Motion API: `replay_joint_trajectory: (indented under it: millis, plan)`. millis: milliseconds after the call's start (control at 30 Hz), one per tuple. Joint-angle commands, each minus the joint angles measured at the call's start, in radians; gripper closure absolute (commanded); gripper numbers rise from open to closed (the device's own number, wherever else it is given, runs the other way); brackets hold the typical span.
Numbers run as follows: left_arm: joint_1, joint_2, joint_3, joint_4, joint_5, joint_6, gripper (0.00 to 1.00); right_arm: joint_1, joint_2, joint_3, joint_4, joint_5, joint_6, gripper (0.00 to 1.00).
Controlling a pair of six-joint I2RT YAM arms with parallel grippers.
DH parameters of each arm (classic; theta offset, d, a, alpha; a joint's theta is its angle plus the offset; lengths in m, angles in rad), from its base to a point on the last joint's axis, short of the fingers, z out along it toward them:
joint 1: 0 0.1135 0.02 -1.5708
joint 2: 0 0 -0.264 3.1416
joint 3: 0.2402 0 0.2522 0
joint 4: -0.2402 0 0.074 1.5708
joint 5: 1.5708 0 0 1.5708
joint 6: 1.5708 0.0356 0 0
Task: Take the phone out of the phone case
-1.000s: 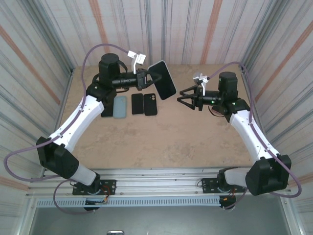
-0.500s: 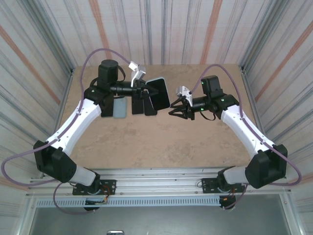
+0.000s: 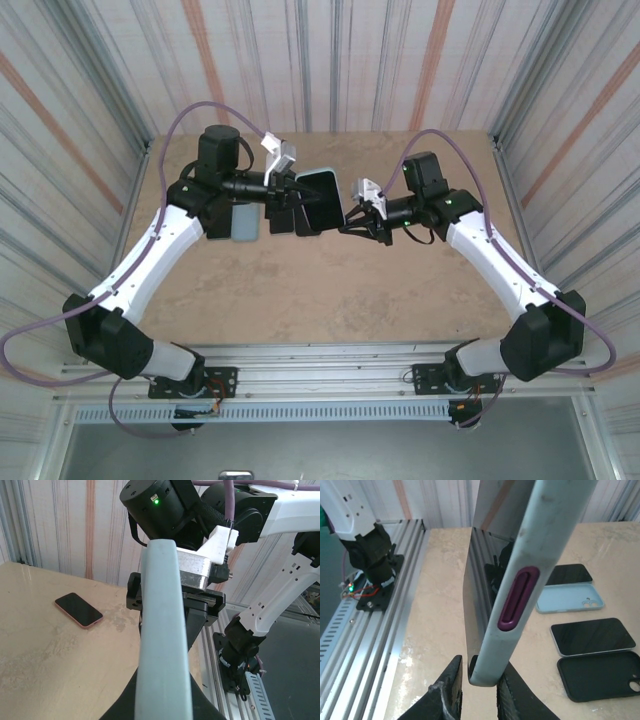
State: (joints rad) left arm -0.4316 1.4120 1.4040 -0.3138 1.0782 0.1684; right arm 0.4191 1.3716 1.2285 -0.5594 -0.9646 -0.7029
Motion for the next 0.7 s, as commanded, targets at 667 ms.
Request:
replay_joint_trajectory:
  millis: [667]
  plan:
    - [-0.004,-0.02,0.022,-0.028,0.075,-0.002,1.0,0.035,0.031,0.063,-0.037,0.104,-0.062,0.89]
